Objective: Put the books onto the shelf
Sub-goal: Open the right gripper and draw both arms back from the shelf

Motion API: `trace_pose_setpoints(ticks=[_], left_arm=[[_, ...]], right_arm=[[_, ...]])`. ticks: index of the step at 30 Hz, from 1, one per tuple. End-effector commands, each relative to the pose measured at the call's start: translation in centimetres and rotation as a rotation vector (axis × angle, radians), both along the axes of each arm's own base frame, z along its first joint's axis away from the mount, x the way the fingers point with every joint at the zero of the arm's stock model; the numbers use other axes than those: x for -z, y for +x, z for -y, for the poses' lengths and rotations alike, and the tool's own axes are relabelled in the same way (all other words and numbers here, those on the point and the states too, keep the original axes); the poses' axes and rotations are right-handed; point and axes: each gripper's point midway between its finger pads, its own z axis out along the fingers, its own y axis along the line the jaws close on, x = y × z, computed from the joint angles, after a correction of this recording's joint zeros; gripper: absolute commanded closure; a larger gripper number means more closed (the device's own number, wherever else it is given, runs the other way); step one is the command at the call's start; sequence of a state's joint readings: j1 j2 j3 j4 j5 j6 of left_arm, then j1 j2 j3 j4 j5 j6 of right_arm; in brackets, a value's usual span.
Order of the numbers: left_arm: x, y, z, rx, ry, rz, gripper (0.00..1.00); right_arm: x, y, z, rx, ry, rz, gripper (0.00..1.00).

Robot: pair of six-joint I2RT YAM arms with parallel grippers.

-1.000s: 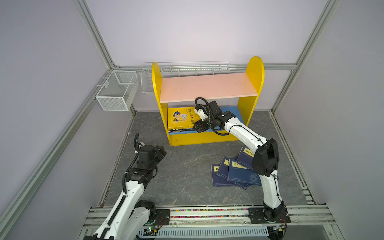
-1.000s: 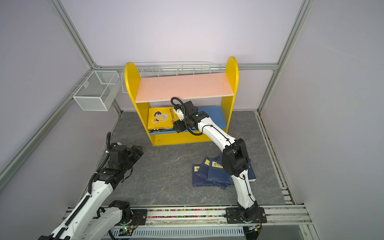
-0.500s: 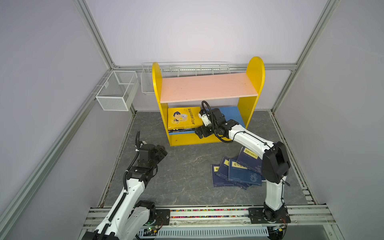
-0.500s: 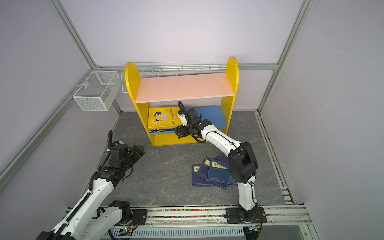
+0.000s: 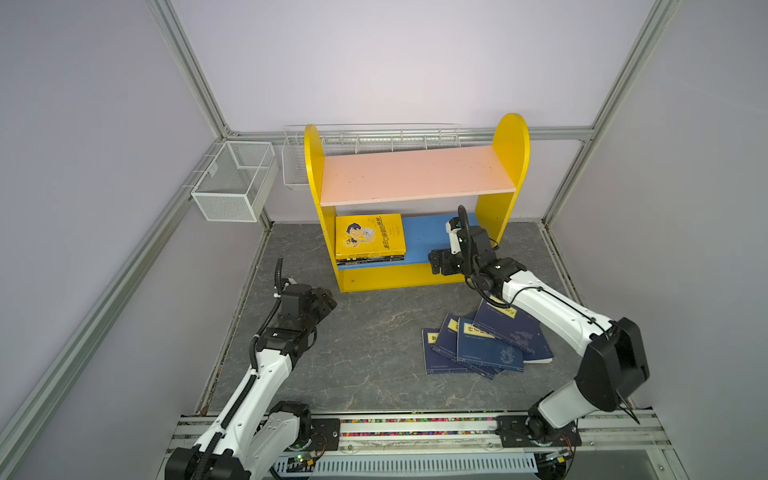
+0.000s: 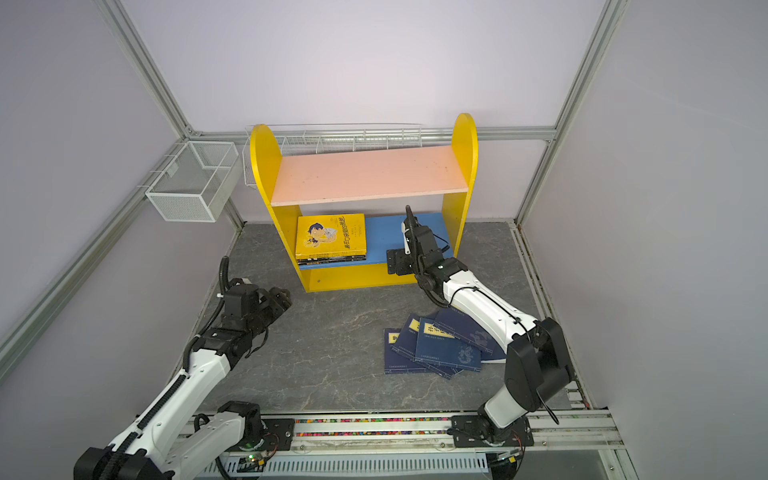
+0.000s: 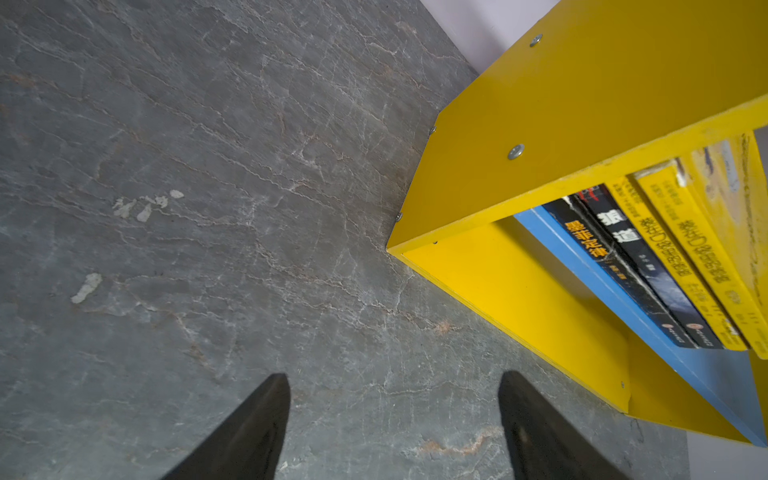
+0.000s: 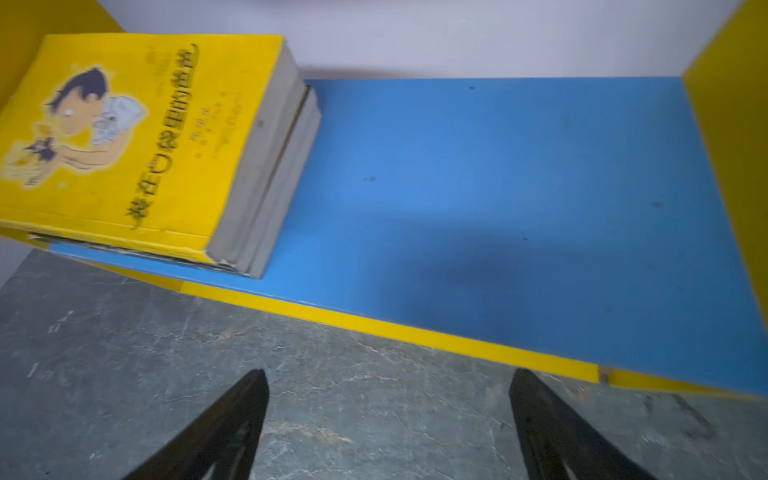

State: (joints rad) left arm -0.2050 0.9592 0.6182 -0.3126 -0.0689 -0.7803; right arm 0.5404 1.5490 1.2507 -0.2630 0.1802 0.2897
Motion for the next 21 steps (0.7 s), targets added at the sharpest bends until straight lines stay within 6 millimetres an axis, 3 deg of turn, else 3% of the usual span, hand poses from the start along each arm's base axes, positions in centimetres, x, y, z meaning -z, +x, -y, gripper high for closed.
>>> trace_pose_setpoints(ticks=[1,5,8,12,19,21], left_arm=[[-2.5,1.7,0.9,0.058,0.013,0.067,0.2],[-2.6,2.4,3.6,0.195,0.014,0.077,0.21],[-1.8,2.1,7.3,0.363,0.064,0.078,0.2],[-0.9,1.0,12.7,0.605,0.212,0.094,0.2],[1.0,-0.9,21.9,0.983,0.276,0.117,0.18],[1.7,-1.1,24.5,1.076,0.291,0.107,0.17]], right_arm=[[1.0,-1.0,3.8,0.14,-0.041,-0.036,0.06],[3.2,-2.3,7.8,0.254,-0.085,-0.113,0.05],[4.8,-4.0,11.2,0.381,-0.091,-0.18,0.03],[6.8,-7.2,15.7,0.562,-0.071,-0.26,0.03],[10.0,-14.1,23.9,0.894,-0.016,-0.439,0.11],[10.8,-15.6,25.5,0.95,0.008,-0.476,0.11]])
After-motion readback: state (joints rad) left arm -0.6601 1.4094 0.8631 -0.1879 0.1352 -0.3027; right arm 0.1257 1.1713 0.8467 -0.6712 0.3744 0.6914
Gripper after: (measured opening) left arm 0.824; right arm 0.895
